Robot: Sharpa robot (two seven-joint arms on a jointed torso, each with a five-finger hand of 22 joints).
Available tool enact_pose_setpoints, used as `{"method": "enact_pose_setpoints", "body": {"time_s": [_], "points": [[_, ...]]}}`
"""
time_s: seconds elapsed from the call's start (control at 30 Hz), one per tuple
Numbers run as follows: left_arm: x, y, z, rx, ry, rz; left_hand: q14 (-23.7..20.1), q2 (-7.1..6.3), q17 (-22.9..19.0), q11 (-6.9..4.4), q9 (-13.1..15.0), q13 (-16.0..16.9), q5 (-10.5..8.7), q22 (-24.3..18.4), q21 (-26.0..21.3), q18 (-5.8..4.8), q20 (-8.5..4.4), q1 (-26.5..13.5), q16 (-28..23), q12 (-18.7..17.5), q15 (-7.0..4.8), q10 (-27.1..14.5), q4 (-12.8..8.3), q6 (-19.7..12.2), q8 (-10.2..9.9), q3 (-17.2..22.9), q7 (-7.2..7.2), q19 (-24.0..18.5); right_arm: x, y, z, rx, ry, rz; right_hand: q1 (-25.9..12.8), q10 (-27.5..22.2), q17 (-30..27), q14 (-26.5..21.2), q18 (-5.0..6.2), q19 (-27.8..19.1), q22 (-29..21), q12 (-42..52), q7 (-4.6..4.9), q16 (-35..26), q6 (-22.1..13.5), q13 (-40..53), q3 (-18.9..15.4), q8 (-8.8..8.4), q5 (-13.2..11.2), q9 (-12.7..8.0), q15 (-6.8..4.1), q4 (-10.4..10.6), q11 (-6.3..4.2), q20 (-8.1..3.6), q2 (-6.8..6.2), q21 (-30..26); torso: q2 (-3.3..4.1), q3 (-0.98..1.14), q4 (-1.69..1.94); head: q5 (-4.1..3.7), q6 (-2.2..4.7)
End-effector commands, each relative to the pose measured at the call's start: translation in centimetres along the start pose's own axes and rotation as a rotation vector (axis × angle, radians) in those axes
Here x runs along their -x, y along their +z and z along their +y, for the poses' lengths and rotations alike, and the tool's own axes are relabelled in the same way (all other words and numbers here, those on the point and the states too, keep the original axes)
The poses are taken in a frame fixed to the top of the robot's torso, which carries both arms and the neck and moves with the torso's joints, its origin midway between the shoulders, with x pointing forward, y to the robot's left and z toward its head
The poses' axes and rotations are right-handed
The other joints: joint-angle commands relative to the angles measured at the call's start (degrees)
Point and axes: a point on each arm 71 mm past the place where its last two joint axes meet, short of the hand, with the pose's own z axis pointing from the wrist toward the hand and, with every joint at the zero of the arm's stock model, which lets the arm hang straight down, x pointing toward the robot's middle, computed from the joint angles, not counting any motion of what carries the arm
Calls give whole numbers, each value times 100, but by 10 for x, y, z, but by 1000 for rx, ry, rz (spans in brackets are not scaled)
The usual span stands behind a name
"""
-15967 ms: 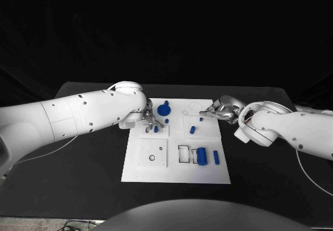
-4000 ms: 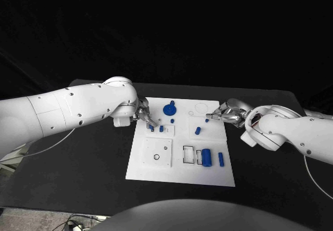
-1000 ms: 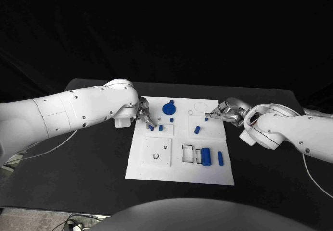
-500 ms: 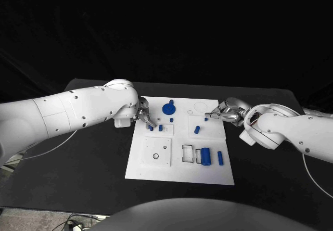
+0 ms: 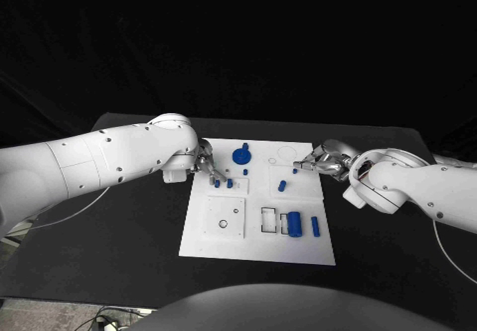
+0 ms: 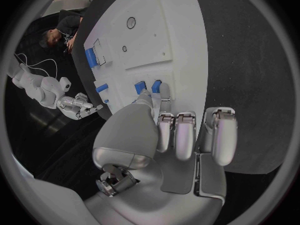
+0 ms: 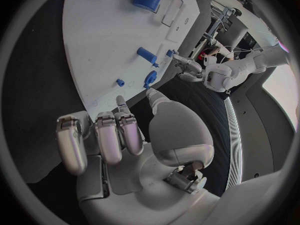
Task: Assemble the parts on the task board
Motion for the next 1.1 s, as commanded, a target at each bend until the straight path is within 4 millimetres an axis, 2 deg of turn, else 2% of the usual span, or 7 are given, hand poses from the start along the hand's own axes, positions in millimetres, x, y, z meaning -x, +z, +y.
{"method": "enact_pose_setpoints", "body": {"time_s": [0.03,0.47,0.63,0.87,1.0,1.07,1.1], "points": [[0,0,-1,-7,9,3,607,15,1505,12,-11,1499,-32,1509,14,-43,-10,-141,15,-8,32,635,0,-3,1,-107,31,593,-1,0,0,2,-11,11,9,615,1507,598,-38,600,1508,23,34,23,0,1510,-36,37,40,9,23,12,35,45,26,26,3,-2,2,3,0],[1,-1,2,-14,-11,-19,607,30,1505,12,-11,1499,-34,1509,14,-43,-9,-200,15,-8,27,635,-4,6,19,-190,28,593,-1,0,0,2,-11,9,9,615,1507,598,-38,600,1508,23,34,23,0,1510,-36,37,40,9,23,12,35,45,26,26,2,-2,3,-1,6],[5,-6,6,-66,-82,-111,607,24,1505,4,2,1499,-39,1509,14,-43,-15,-501,15,-8,3,635,-4,60,84,-467,22,593,0,0,0,14,-7,-7,9,615,1507,598,-38,600,1508,23,34,23,0,1510,-36,37,41,9,23,13,35,46,28,26,-6,-1,8,-26,16],[21,-21,12,-234,-260,-352,607,-168,1505,56,-72,1499,-24,1509,14,-43,-30,-526,15,-8,23,635,-18,-143,-1,-715,82,593,2,-1,1,40,5,-38,25,615,1507,598,-38,600,1508,23,26,23,32,1510,-26,57,53,18,22,5,31,47,48,26,-1,3,12,-37,34],[32,-31,12,-377,-385,-506,607,-276,1505,134,-356,1499,237,1509,14,-43,7,-86,15,-8,93,635,-21,-411,-197,-737,188,593,3,-1,0,46,11,-46,29,615,1507,598,-38,600,1508,23,23,23,45,1510,-24,64,55,22,21,3,29,47,51,26,1,0,10,-40,50],[36,-34,10,-448,-434,-557,607,-278,1505,152,-528,1082,349,1509,14,-43,27,201,15,-437,105,148,-91,-481,-280,-713,205,593,3,-1,0,47,12,-47,29,615,1507,598,-38,600,1508,23,23,23,45,1510,-24,64,55,22,21,3,29,47,51,26,-1,0,5,-37,54],[38,-36,9,-483,-456,-582,607,-307,1505,180,-699,60,410,1509,14,-43,32,459,15,-1670,124,-934,-53,-513,-356,-725,228,593,3,-1,0,48,12,-47,29,615,1507,598,-38,600,1508,23,23,23,45,1510,-24,64,55,22,21,3,29,47,51,26,-1,1,-2,-21,56]]}}
